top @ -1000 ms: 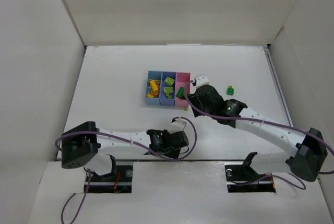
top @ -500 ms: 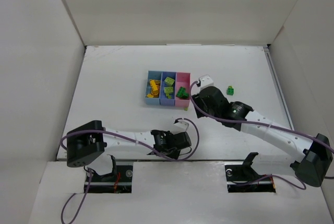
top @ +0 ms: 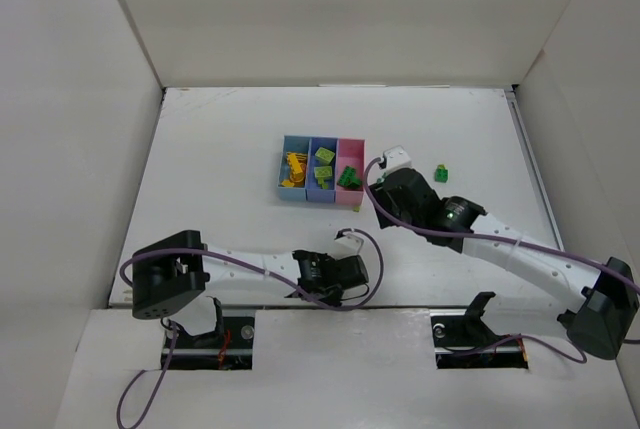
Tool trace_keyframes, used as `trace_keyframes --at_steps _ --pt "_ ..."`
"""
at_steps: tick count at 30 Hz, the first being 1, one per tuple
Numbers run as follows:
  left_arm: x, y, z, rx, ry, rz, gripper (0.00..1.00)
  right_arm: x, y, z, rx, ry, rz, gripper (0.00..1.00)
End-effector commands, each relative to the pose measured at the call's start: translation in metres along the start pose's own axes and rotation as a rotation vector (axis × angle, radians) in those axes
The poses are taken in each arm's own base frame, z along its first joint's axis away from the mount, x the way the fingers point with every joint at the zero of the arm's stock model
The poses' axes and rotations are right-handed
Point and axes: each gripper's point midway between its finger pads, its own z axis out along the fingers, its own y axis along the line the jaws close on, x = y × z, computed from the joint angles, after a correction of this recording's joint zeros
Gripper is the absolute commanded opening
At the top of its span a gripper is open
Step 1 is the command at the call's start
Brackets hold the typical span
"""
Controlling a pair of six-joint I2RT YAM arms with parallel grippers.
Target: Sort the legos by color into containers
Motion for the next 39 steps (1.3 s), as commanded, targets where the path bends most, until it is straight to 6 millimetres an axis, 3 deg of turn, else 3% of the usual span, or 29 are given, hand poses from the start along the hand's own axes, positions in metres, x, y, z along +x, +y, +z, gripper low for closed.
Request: trace_keyframes --at_steps 1,5,11,14,18,19,21,22,23,25,26,31,32,34,36,39 --pt "-0.007 -0.004 -0.004 -0.005 -0.017 0.002 0.19 -0.008 -0.006 -0.005 0.017 -0.035 0.039 0.64" --pt "-0.011 -0.005 -0.007 -0.014 -0.023 -0.006 0.10 -0.006 -0.008 -0.006 0.028 -0.038 0.039 0.64" --pt "-0.060 -0.005 -0.037 -0.049 -0.197 -0.061 0.08 -0.012 -0.027 -0.014 0.063 -0.070 0.089 0.64" --pt "-0.100 -0.002 -0.059 -0.070 -0.308 -0.111 0.08 -0.015 -0.037 -0.020 0.078 -0.093 0.116 0.64" --pt "-0.156 0.021 -0.075 -0.102 -0.419 -0.193 0.08 -0.018 -0.047 -0.026 0.086 -0.117 0.146 0.64" --pt "-0.180 0.038 -0.078 -0.124 -0.456 -0.235 0.09 -0.018 -0.050 -0.025 0.090 -0.113 0.145 0.64" --pt "-0.204 0.056 -0.084 -0.121 -0.490 -0.277 0.09 -0.017 -0.053 -0.026 0.091 -0.110 0.142 0.64" --pt "-0.221 0.080 -0.085 -0.153 -0.511 -0.331 0.09 -0.017 -0.056 -0.026 0.099 -0.109 0.139 0.64" --pt "-0.239 0.085 -0.092 -0.139 -0.549 -0.337 0.09 -0.017 -0.055 -0.026 0.090 -0.107 0.138 0.64" --pt "-0.255 0.102 -0.087 -0.156 -0.568 -0.347 0.09 -0.015 -0.057 -0.023 0.099 -0.098 0.140 0.64" --pt "-0.277 0.113 -0.094 -0.153 -0.617 -0.380 0.10 -0.013 -0.057 -0.021 0.102 -0.087 0.127 0.64" --pt "-0.313 0.120 -0.083 -0.189 -0.632 -0.329 0.12 -0.003 -0.058 -0.015 0.098 -0.055 0.117 0.64" --pt "-0.312 0.119 -0.068 -0.210 -0.595 -0.306 0.12 -0.003 -0.058 -0.015 0.098 -0.055 0.117 0.64" --pt "-0.325 0.128 -0.065 -0.247 -0.587 -0.319 0.12 -0.001 -0.060 -0.012 0.100 -0.044 0.121 0.64" --pt "-0.326 0.138 -0.046 -0.293 -0.542 -0.321 0.12 -0.001 -0.063 -0.012 0.108 -0.042 0.117 0.64" --pt "-0.330 0.140 -0.036 -0.283 -0.510 -0.323 0.12 0.001 -0.060 -0.010 0.090 -0.038 0.117 0.64"
